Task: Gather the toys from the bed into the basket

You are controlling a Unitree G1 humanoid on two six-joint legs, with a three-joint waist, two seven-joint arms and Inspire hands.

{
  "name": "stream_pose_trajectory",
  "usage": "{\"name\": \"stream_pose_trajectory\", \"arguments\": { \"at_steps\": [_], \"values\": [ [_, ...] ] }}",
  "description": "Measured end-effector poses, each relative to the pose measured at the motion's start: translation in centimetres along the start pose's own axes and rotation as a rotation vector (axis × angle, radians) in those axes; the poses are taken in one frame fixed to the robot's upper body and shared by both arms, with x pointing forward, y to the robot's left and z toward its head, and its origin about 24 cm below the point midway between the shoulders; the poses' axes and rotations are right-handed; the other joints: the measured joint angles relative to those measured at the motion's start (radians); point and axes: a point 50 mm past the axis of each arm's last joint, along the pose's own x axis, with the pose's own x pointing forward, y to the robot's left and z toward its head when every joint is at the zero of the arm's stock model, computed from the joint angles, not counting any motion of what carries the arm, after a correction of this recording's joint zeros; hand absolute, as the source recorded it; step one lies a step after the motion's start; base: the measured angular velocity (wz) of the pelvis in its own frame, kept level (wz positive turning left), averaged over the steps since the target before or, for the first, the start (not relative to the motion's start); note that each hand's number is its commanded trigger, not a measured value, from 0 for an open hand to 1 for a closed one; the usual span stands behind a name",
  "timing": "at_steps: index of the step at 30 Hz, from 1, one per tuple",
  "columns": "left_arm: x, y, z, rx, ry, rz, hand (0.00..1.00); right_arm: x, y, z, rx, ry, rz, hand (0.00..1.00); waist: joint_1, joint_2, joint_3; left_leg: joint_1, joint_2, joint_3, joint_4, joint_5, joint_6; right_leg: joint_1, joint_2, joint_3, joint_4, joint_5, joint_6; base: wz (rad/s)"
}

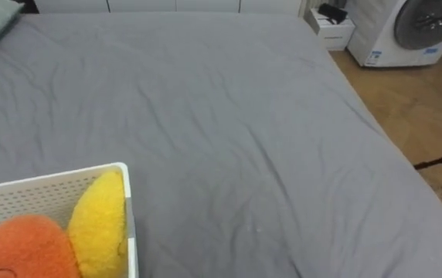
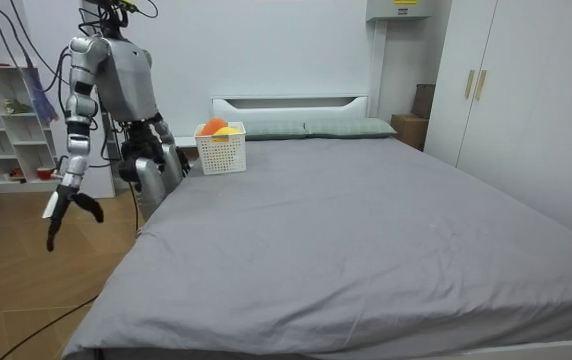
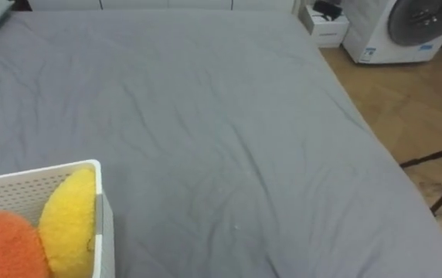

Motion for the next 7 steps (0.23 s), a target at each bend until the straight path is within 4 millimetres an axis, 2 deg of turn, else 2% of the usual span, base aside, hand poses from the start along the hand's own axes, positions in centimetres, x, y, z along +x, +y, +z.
{"name": "stream_pose_trajectory", "arguments": {
  "at_steps": [1, 3, 7],
  "values": [
    [0.0, 0.1, -0.2, 0.002, 0.009, 0.001, 0.00, 0.0, -0.1, -0.4, -0.041, 0.014, 0.005, 0.00, 0.001, 0.004, 0.0025, 0.003, 0.000, 0.000, 0.000, 0.000, 0.000, 0.002, 0.001, 0.000, 0.000, -0.001, -0.001, -0.04],
    [0.1, 0.0, -0.2, 0.020, 0.032, -0.003, 0.00, -0.1, 0.5, -1.6, -0.201, 0.057, 0.059, 0.00, 0.006, -0.001, 0.0009, 0.008, 0.000, -0.001, 0.003, -0.001, 0.000, 0.007, 0.003, -0.001, -0.001, -0.005, -0.001, 0.00],
    [0.1, -0.2, -0.2, 0.026, 0.048, -0.009, 0.00, -0.5, 1.9, -2.8, -0.399, 0.084, 0.140, 0.00, 0.033, 0.004, -0.0004, 0.009, 0.000, -0.003, 0.009, -0.001, 0.000, 0.010, 0.005, 0.001, -0.004, 0.001, -0.001, 0.00]
  ]
}}
